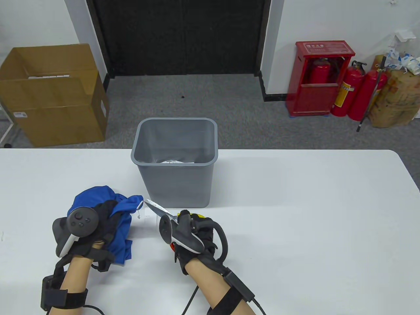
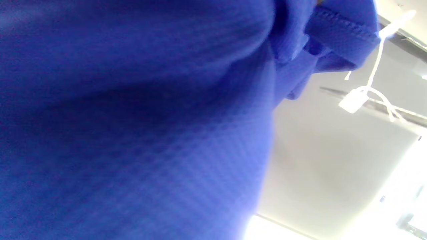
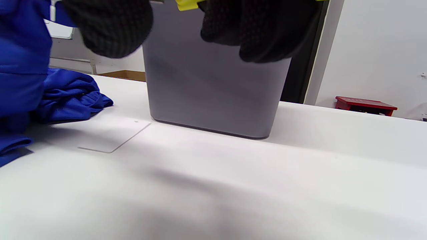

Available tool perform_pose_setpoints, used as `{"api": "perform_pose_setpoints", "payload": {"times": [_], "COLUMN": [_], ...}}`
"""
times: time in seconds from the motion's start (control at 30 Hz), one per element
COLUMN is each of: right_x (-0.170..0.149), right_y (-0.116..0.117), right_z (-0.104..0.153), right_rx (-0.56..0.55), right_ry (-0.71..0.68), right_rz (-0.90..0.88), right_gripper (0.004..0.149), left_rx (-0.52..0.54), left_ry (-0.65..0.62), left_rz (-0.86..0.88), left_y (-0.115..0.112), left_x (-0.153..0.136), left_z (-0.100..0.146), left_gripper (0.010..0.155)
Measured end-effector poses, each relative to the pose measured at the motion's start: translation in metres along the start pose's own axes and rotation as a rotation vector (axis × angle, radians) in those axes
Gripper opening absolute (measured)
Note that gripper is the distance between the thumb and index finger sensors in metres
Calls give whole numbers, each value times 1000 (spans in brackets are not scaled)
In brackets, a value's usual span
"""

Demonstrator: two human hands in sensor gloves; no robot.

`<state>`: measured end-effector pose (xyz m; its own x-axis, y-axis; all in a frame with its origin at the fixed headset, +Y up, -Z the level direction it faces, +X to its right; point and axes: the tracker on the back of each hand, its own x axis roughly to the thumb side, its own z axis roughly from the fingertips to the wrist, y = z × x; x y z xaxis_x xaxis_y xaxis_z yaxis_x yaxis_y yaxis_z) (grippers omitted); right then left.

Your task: Cut off the clothing tag with scissors

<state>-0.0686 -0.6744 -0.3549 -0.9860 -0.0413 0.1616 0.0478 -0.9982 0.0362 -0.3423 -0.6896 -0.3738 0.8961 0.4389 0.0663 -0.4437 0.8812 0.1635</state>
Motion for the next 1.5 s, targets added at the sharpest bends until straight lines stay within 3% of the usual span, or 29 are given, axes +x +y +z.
{"api": "perform_pose_setpoints", "payload": {"times": [0.27,0.5,0.77,1.0,1.2,1.5], "right_x": [-37,-88,-164,-217,-238,-238], "right_y": [13,42,75,91,105,104], "right_z": [-1,8,9,-10,-16,-12], "right_rx": [28,85,148,209,244,228], "right_ry": [50,114,299,473,579,565], "right_rz": [-16,-54,-90,-119,-138,-106], "right_gripper": [81,79,77,76,76,74], "left_rx": [-1,-4,-4,-6,-5,-11], "left_ry": [2,5,10,14,20,17], "left_rz": [5,9,12,16,26,27], "left_y": [0,0,1,1,2,1], "left_x": [-1,-1,-2,-3,-5,-4], "left_z": [0,0,0,1,0,0], "left_gripper": [48,48,48,48,48,48]}}
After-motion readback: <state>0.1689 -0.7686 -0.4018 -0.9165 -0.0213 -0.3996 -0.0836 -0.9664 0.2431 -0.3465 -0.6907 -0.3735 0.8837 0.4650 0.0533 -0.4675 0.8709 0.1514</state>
